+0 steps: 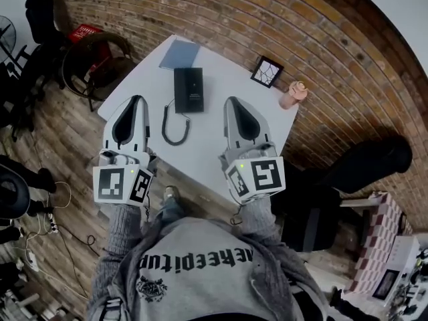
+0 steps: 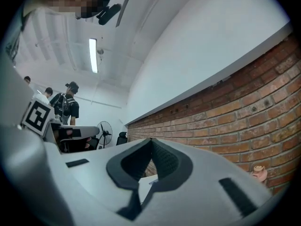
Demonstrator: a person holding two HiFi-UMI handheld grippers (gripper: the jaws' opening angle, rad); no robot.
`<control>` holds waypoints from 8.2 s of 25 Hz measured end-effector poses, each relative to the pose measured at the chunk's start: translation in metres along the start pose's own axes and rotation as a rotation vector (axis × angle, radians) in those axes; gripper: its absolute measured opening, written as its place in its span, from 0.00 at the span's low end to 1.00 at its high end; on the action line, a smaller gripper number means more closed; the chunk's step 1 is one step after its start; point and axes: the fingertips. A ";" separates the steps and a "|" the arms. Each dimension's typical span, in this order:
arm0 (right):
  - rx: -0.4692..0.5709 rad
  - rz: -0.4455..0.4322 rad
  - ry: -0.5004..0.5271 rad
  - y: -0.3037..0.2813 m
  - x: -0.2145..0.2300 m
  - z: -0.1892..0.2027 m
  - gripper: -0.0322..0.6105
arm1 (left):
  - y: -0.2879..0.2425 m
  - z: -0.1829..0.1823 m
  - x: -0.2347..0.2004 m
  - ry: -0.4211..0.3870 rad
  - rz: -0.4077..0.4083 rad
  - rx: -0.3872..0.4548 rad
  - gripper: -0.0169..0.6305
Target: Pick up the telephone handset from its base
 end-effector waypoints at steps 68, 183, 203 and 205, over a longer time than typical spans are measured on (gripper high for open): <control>-0.407 0.342 -0.040 -0.109 0.066 0.176 0.06 | -0.170 0.405 -0.081 0.475 0.318 -0.899 0.22; -0.048 -0.065 0.065 0.063 0.001 0.003 0.06 | 0.057 0.034 0.022 0.066 -0.043 -0.074 0.14; -0.063 -0.073 0.052 0.085 0.006 0.007 0.06 | 0.077 0.018 0.045 0.017 -0.082 -0.021 0.14; -0.065 -0.073 0.054 0.087 0.006 0.007 0.06 | 0.077 0.018 0.045 0.020 -0.081 -0.018 0.14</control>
Point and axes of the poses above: the fingertips, and each gripper's own axes: y backward along the fingers, x to its right, z out of its underside, and after that the axes turned 2 degrees about y, right-handed
